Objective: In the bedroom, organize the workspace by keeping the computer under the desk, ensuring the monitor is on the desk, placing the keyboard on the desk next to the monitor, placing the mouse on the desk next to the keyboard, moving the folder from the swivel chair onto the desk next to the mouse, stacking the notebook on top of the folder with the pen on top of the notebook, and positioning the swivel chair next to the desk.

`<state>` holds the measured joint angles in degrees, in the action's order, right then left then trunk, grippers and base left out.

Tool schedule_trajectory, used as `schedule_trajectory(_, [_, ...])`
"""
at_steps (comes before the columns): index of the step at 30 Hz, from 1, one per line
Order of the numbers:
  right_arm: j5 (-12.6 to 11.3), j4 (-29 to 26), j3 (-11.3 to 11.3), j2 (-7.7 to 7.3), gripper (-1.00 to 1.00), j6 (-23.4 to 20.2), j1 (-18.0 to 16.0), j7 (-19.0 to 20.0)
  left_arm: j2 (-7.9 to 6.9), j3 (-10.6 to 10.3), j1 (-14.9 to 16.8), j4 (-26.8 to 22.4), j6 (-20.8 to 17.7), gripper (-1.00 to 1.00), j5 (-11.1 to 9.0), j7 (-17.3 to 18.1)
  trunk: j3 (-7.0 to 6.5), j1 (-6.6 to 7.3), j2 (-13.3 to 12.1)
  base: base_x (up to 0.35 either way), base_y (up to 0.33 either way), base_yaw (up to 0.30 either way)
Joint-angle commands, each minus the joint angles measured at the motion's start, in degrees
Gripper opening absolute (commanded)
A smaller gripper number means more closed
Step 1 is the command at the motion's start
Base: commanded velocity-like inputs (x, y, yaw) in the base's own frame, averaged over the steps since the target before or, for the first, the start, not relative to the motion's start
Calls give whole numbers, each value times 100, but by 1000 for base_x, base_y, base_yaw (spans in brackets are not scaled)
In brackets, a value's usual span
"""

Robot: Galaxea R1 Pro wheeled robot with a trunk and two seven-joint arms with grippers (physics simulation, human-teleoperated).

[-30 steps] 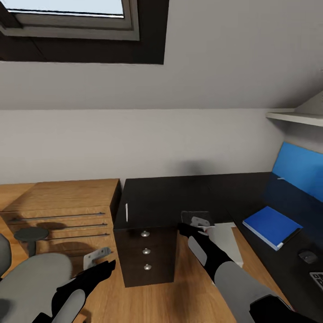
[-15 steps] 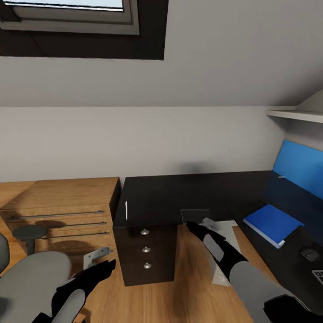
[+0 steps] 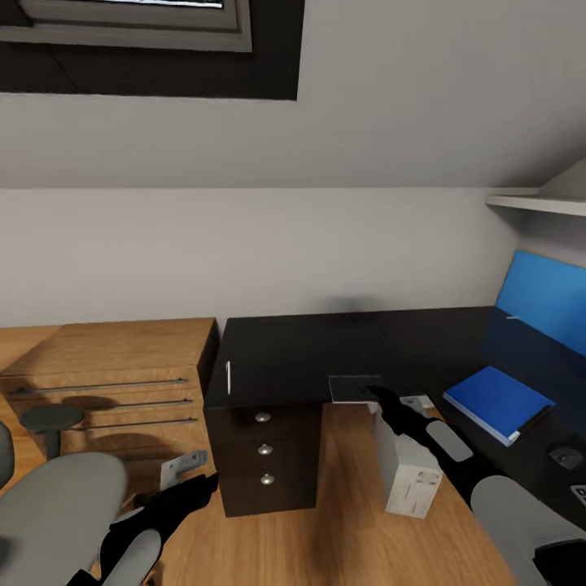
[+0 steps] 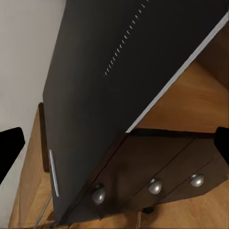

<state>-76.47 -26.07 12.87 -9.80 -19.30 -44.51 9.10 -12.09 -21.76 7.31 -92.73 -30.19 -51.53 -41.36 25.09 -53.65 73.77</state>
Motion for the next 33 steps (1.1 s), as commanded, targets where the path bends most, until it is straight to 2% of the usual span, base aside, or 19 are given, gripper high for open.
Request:
schedule_trajectory(1, [-162,8,18,-69,100,-7,-3,44,2,-63,7,-7,-4,100,-43,-54,25,-23,46,0,0,0])
schedule_trajectory(2, [-394,221,0,-214,100,-16,1,97,26,-170,7,-8,-4,100,-49,-56,43,-45,86,0,0,0])
schedule_trajectory(7, [-602,360,-90,-226,100,29,3,277,37,-200,7,18,-4,100,-54,-57,133,-155,286,0,0,0])
schedule_trajectory(9, [-783,387,-240,-227,100,109,4,356,36,-202,7,25,-4,100,-51,-57,169,-198,367,0,0,0])
schedule_trajectory(13, [-851,406,-349,-238,100,175,4,432,35,-201,7,27,-4,100,-51,-57,240,-286,527,0,0,0])
schedule_trajectory(19, [-869,607,-404,-286,100,197,4,948,35,-318,7,27,4,100,-39,-65,348,-418,768,0,0,0])
schedule_trajectory(25, [-858,890,-408,-301,100,198,8,1689,32,-414,7,9,4,100,-41,-54,456,-550,1008,0,0,0])
schedule_trajectory(29, [-855,1245,-407,-344,100,199,12,2584,25,-533,7,2,4,100,-40,-54,528,-638,1169,0,0,0])
schedule_trajectory(33, [-860,1411,-401,-405,100,199,12,3009,23,-560,7,1,4,100,-41,-49,599,-726,1329,0,0,0])
